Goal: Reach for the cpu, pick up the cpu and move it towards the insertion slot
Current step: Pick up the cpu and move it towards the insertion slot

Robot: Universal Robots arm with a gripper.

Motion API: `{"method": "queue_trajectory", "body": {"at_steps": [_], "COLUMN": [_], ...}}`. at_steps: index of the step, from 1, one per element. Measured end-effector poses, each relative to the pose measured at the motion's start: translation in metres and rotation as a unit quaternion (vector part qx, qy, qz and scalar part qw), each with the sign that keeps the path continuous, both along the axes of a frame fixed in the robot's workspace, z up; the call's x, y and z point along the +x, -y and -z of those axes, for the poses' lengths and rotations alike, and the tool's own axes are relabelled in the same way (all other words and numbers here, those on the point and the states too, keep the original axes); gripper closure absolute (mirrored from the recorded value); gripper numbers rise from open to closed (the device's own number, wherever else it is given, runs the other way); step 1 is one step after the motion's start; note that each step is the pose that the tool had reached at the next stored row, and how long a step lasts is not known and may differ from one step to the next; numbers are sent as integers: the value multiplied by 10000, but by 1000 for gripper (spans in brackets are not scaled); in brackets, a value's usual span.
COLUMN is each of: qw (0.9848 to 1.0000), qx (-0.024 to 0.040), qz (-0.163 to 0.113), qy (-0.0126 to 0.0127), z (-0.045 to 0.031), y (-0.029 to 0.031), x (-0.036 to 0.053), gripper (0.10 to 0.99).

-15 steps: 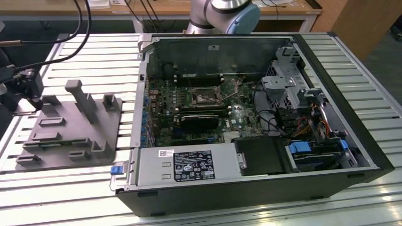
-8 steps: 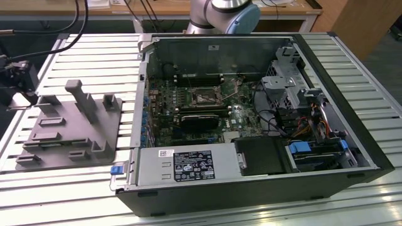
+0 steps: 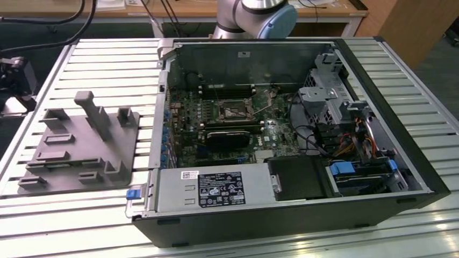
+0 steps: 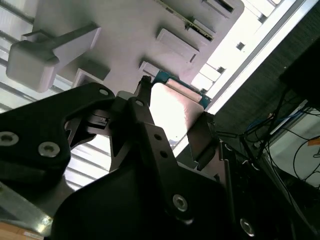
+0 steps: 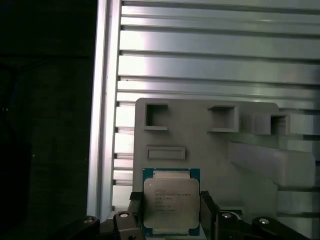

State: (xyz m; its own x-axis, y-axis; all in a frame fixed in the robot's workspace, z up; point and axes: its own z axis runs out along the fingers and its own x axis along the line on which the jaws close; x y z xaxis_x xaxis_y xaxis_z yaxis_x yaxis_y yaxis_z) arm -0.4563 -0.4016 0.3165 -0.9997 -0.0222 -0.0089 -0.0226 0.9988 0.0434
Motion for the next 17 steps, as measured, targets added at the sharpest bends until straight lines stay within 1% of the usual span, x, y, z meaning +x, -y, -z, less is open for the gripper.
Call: {"method": "queue_trajectory", "body": {"at_steps": [7, 17], "qw": [10000, 10000], "qx": [0, 0], "qz": [0, 0], "qy": [0, 0], "z": [-208, -481], "y": [0, 0], "x": [0, 0], "gripper": [545, 545]}}
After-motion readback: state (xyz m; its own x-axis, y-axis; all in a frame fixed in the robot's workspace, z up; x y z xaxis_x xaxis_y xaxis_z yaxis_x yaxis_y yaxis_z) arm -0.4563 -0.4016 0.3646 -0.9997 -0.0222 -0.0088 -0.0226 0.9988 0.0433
